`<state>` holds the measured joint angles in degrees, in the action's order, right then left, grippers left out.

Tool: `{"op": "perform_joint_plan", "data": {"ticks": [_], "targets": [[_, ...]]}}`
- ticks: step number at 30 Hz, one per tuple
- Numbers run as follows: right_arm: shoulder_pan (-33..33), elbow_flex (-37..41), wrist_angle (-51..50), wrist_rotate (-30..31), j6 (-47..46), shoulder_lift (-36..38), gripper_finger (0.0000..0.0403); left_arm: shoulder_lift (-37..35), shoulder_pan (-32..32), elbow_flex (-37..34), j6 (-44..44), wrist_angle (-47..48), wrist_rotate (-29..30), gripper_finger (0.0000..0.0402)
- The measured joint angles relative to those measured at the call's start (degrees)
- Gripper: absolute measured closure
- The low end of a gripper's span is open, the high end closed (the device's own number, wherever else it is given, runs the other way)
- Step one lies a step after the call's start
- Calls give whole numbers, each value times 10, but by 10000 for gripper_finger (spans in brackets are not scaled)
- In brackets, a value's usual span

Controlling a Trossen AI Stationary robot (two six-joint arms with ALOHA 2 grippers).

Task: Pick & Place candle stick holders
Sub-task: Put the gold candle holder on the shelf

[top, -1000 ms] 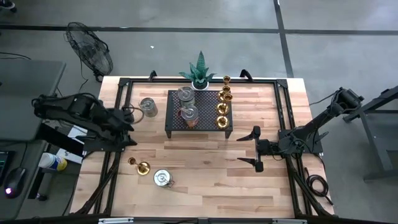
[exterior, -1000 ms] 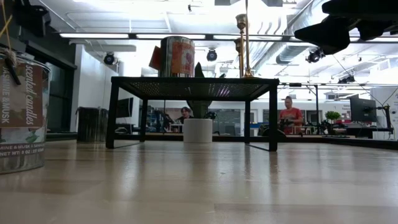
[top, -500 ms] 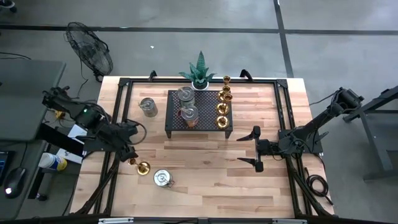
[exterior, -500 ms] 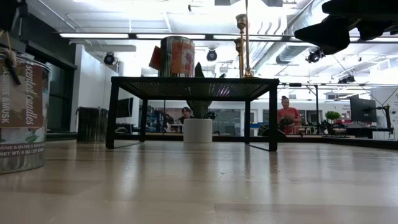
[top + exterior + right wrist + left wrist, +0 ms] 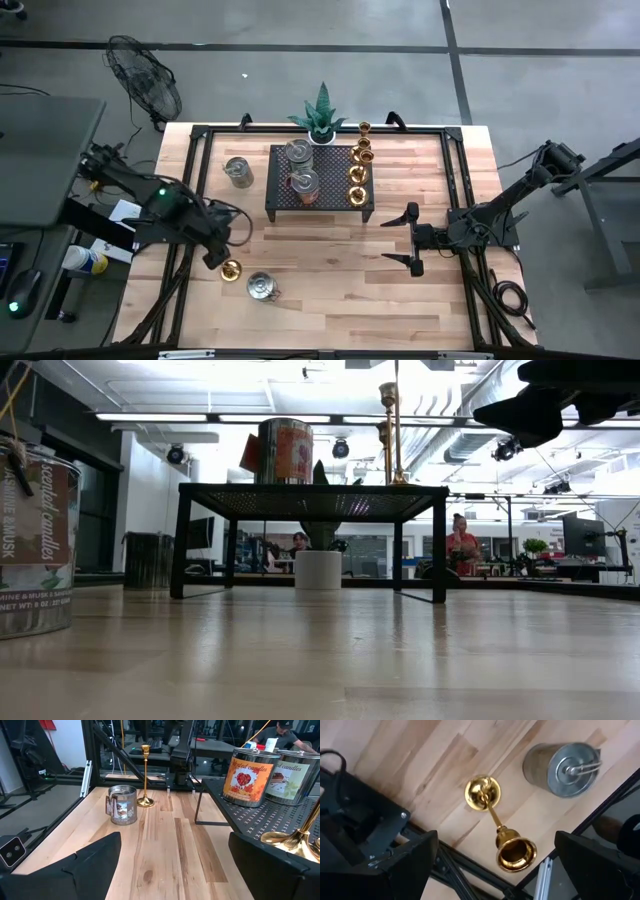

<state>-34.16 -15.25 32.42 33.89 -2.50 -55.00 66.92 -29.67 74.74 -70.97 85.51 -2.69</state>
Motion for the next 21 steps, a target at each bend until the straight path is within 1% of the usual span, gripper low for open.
{"op": "perform_joint_plan", "data": {"ticks": [5, 14, 21], "targets": [[0, 0, 0, 0, 0, 0, 41, 31, 0, 0, -11, -2, -17, 9], [0, 0, 0, 0, 0, 0, 41, 63, -2, 0, -42, -1, -55, 9], [0, 0, 0, 0, 0, 0, 41, 81, -24, 0, -44, -2, -53, 9]]}}
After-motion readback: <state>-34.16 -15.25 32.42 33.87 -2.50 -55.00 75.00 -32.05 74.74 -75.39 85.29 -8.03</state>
